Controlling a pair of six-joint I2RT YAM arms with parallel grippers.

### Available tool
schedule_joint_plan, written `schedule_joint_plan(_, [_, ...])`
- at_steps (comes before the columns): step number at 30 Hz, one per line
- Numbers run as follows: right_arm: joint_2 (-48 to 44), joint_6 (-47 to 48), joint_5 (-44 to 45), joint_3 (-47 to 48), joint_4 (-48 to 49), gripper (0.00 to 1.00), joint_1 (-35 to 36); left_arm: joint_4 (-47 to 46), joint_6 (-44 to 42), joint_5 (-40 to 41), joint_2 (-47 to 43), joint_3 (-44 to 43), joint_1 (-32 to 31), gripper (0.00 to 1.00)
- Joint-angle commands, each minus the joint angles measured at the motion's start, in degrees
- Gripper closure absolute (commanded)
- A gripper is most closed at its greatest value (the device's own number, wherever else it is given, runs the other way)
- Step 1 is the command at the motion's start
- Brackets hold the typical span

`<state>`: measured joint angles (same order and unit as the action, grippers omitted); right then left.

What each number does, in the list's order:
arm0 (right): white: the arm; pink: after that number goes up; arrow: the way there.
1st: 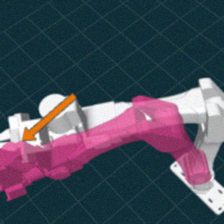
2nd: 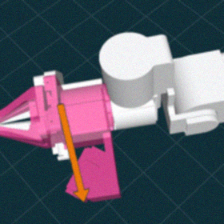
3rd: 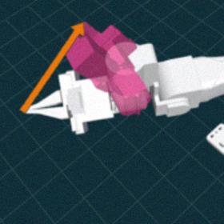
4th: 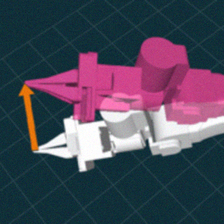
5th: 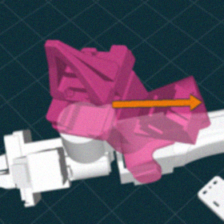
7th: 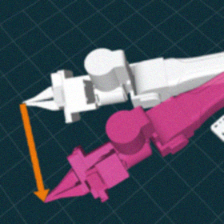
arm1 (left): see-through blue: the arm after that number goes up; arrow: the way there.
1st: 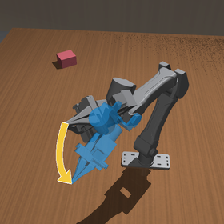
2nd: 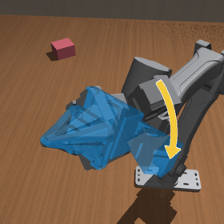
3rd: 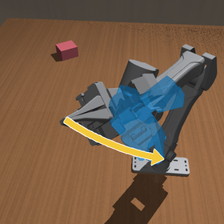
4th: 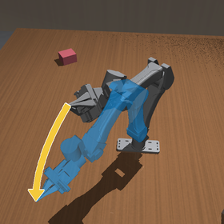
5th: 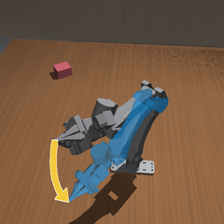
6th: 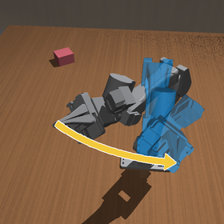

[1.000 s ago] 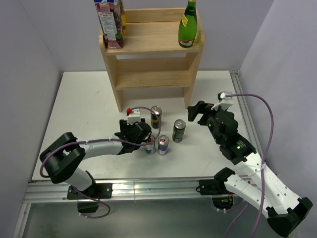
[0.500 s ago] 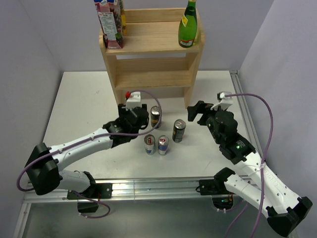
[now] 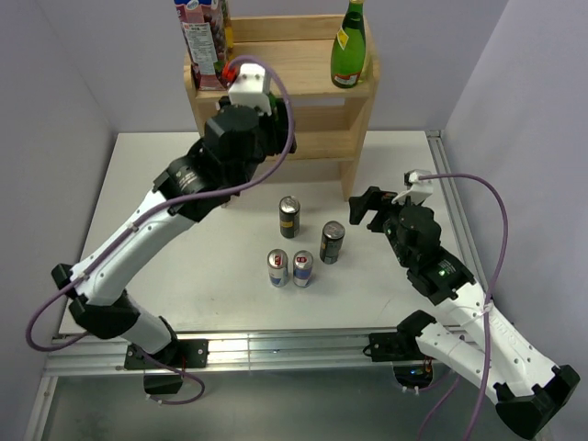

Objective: Place and organize the beverage onto the shelf

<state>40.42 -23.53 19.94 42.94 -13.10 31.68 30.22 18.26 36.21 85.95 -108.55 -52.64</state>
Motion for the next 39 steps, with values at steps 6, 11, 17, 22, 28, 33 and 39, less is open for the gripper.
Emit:
schedule_joint_plan(6, [-4.1,-0.3,3.1,-1.4,-0.3,0.00,0.1,1.3,-7.4,-5.9,12.3,-25.6,-0.3,1.00])
schedule_joint_plan(11, [-5.5,-1.1,3.3,-2.8,-0.5,0.00,0.1,-1.5,-10.3,-6.6,14.8,-30.3,-0.3,1.00])
schedule_joint_plan(17, [-7.4,-1.8,3.3,-4.9,-0.5,0.00,0.1,-9.5,-14.3,-5.8,15.7,-29.4,-0.3,1.00])
schedule_joint_plan(22, [-7.9,-2.0,3.5,-5.1,-0.9,0.00,0.1,-13.1,-16.9,-5.0,17.7,-32.2,-0.3,1.00])
schedule_joint_plan(28, [-8.6,-1.7,3.9,-4.7,-1.6,0.00,0.1,-20.3,-21.1,-4.6,20.1,-33.6,-0.2,1.00])
schedule_joint_plan(33, [-9.0,-1.9,3.3,-5.0,-1.8,0.00,0.1,-23.5,-21.5,-4.9,24.1,-36.7,1.0,1.00])
schedule_joint_plan(39, [-9.5,-2.7,2.5,-6.0,-2.2,0.00,0.1,-24.4,-14.5,-9.7,25.6,-37.1,6.2,1.00])
